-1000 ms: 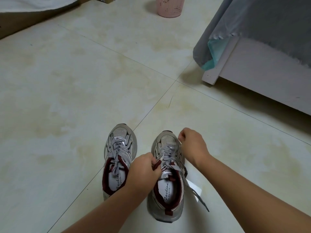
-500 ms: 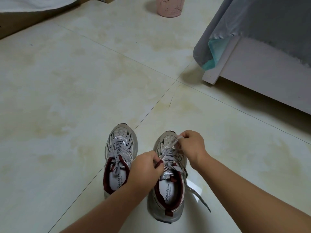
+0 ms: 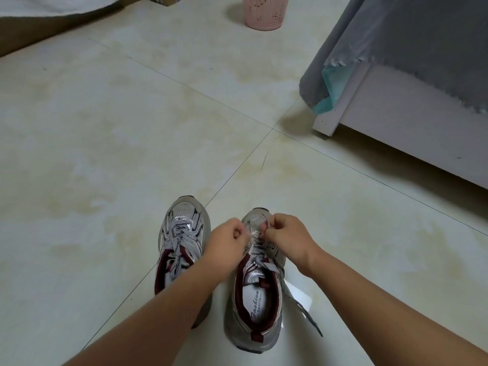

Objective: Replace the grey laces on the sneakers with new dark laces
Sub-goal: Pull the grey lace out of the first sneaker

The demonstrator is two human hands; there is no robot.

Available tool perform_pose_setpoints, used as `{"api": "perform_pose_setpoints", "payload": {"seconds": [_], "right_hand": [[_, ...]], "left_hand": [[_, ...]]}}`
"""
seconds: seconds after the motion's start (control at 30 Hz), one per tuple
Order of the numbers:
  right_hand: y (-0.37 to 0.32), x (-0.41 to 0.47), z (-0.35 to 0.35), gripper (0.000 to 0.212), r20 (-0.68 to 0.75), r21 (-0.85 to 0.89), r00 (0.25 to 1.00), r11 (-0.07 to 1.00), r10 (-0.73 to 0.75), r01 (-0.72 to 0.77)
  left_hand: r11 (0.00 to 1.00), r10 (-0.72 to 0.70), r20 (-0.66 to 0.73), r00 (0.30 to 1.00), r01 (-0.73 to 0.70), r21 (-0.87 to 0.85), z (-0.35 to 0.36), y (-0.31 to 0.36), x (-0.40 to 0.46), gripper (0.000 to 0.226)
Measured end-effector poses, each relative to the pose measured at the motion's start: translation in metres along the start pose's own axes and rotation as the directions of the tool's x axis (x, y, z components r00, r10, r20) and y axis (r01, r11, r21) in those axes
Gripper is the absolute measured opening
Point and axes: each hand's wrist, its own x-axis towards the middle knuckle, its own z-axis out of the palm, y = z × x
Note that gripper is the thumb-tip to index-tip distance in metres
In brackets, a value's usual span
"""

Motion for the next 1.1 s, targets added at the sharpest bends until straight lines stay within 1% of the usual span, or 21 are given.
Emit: {"api": "perform_pose_setpoints", "payload": {"seconds": [0.1, 0.13, 0.17, 0.2, 0.23, 0.3, 0.37, 0.4, 0.47, 0.5, 0.57, 0.6, 0.67, 0.73, 0.77, 0.8, 0.83, 0.87, 0.93, 1.0, 1.1], "right_hand": [[0.003, -0.002, 0.0, 0.031, 0.035, -0.078, 0.998, 0.995, -0.051, 0.054], [0.003, -0.002, 0.001, 0.033, 0.045, -0.089, 0.997, 0.994, -0.061, 0.065], [0.004, -0.002, 0.0, 0.033, 0.047, -0.085, 0.997, 0.994, -0.06, 0.064], [0.003, -0.003, 0.0, 0.032, 0.041, -0.065, 0.998, 0.996, -0.054, 0.056], [0.004, -0.003, -0.001, 0.032, 0.029, -0.052, 0.998, 0.997, -0.05, 0.051], [0.006, -0.004, -0.004, 0.031, 0.003, -0.068, 0.998, 0.996, -0.058, 0.058], [0.007, -0.004, -0.005, 0.029, -0.003, -0.095, 0.998, 0.994, -0.059, 0.059], [0.008, -0.005, -0.006, 0.028, -0.001, -0.106, 0.999, 0.993, -0.054, 0.053], [0.009, -0.005, -0.006, 0.025, 0.002, -0.153, 0.999, 0.988, -0.038, 0.038], [0.01, -0.005, -0.006, 0.023, 0.007, -0.193, 0.999, 0.981, -0.032, 0.033], [0.013, -0.006, -0.006, 0.019, 0.026, -0.278, 0.999, 0.96, -0.024, 0.03], [0.015, -0.006, -0.006, 0.018, 0.033, -0.312, 0.999, 0.95, -0.016, 0.026], [0.017, -0.007, -0.006, 0.019, 0.038, -0.362, 0.999, 0.932, 0.01, 0.005], [0.018, -0.006, -0.007, 0.02, 0.038, -0.389, 0.999, 0.921, 0.029, -0.012], [0.017, -0.007, -0.006, 0.017, 0.036, -0.392, 0.999, 0.92, 0.039, -0.022], [0.016, -0.007, -0.006, 0.015, 0.029, -0.4, 0.998, 0.916, 0.049, -0.033], [0.015, -0.007, -0.004, 0.015, 0.017, -0.419, 0.998, 0.907, 0.057, -0.045], [0.014, -0.007, -0.002, 0.017, -0.003, -0.447, 0.998, 0.893, 0.062, -0.057], [0.01, -0.007, 0.003, 0.021, -0.047, -0.525, 0.997, 0.848, 0.056, -0.072], [0.005, -0.007, 0.008, 0.02, -0.052, -0.615, 0.998, 0.786, 0.036, -0.06], [-0.001, -0.008, 0.011, 0.031, -0.007, -0.721, 1.0, 0.693, 0.021, -0.019]], "left_hand": [[0.964, 0.027, -0.078, 0.997, -0.047, -0.262, -0.013, 0.025, 0.008, 0.021], [0.948, 0.044, -0.108, 0.993, -0.076, -0.309, -0.019, 0.033, 0.012, 0.022], [0.943, 0.075, -0.135, 0.988, -0.115, -0.311, -0.024, 0.038, 0.015, 0.023], [0.954, 0.117, -0.152, 0.981, -0.153, -0.256, -0.028, 0.04, 0.017, 0.022], [0.972, 0.157, -0.147, 0.977, -0.179, -0.153, -0.03, 0.039, 0.018, 0.019], [0.974, 0.18, -0.039, 0.983, -0.173, 0.147, -0.031, 0.029, 0.015, 0.008], [0.914, 0.107, 0.146, 0.984, -0.155, 0.375, -0.027, 0.013, 0.009, 0.015], [0.889, 0.043, 0.227, 0.973, -0.142, 0.436, -0.025, 0.007, 0.006, 0.017], [0.851, -0.023, 0.267, 0.963, -0.121, 0.511, -0.024, 0.002, 0.004, 0.019], [0.853, -0.036, 0.255, 0.966, -0.103, 0.511, -0.024, 0.0, 0.005, 0.024], [0.92, -0.018, 0.208, 0.978, -0.065, 0.387, -0.025, 0.002, 0.006, 0.02], [0.955, -0.005, 0.165, 0.986, -0.044, 0.293, -0.027, 0.005, 0.006, 0.017], [0.996, -0.006, 0.068, 0.998, 0.0, 0.093, -0.03, 0.014, 0.008, 0.025], [0.987, -0.045, -0.019, 0.999, 0.042, -0.156, -0.033, 0.021, 0.013, 0.026], [0.971, -0.062, -0.067, 0.996, 0.044, -0.233, -0.034, 0.023, 0.016, 0.023], [0.971, -0.064, -0.105, 0.992, 0.038, -0.234, -0.035, 0.023, 0.017, 0.019], [0.985, -0.065, -0.121, 0.99, 0.045, -0.167, -0.035, 0.021, 0.017, 0.017], [0.995, -0.071, -0.101, 0.992, 0.064, -0.07, -0.033, 0.017, 0.015, 0.015], [0.991, -0.118, 0.028, 0.993, 0.116, 0.069, -0.024, 0.009, 0.007, 0.018], [0.978, -0.18, 0.132, 0.975, 0.163, 0.132, -0.013, 0.004, -0.001, 0.026], [0.962, -0.177, 0.085, 0.98, 0.154, 0.226, -0.001, -0.003, -0.004, 0.03]]}}
